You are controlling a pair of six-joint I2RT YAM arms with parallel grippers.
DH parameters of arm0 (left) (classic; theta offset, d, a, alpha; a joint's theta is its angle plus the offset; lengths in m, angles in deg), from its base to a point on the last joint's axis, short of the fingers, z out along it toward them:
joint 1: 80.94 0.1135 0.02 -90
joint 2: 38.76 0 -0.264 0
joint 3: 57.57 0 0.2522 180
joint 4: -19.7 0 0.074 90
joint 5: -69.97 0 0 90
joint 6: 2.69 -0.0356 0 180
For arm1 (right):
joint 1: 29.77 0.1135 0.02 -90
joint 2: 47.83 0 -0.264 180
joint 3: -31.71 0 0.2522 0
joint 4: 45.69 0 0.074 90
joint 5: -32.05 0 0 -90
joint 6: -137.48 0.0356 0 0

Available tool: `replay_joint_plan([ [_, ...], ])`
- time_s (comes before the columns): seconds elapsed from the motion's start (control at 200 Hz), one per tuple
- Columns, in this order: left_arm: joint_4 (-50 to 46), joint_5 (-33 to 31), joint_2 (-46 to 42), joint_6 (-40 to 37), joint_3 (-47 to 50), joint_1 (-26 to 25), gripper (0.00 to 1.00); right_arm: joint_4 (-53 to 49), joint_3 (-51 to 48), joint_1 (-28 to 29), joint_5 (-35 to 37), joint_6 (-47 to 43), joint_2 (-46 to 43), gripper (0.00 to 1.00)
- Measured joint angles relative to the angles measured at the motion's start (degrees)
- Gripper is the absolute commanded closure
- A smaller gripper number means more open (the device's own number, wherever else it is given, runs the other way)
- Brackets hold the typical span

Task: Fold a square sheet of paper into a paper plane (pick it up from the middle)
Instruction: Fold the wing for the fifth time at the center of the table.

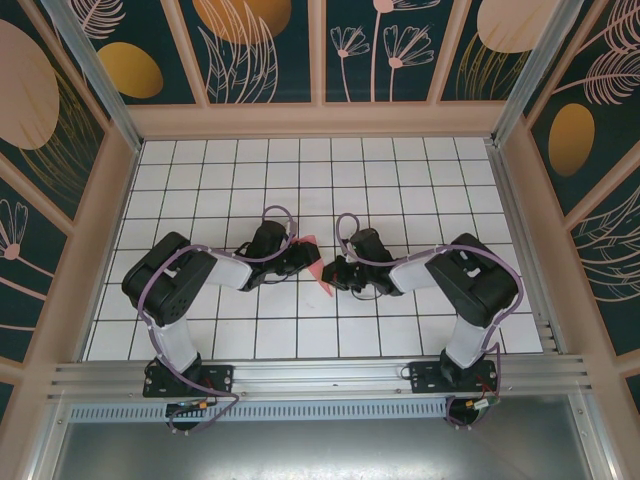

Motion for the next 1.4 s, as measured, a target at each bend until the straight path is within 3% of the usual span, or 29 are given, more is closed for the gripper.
replay_joint_plan([
  [0.315,-0.98,0.04,0.00,-0.22,-0.48,0.00,0.66,-4.04,0.20,0.39,0.59,-0.44,-2.32,0.87],
  [0.696,-2.21,0.07,0.00,-0.44,-1.05,0.00,0.66,-4.79,-0.46,0.66,1.01,-1.38,-2.45,0.94],
  [1.226,-3.13,0.46,0.00,-1.05,-1.49,0.00,0.66,-11.02,0.44,1.36,2.62,-4.20,-4.72,0.85],
  [1.401,-3.58,0.52,0.00,-1.11,-1.70,0.00,0.66,-11.78,0.66,1.68,3.41,-4.52,-4.72,0.93],
])
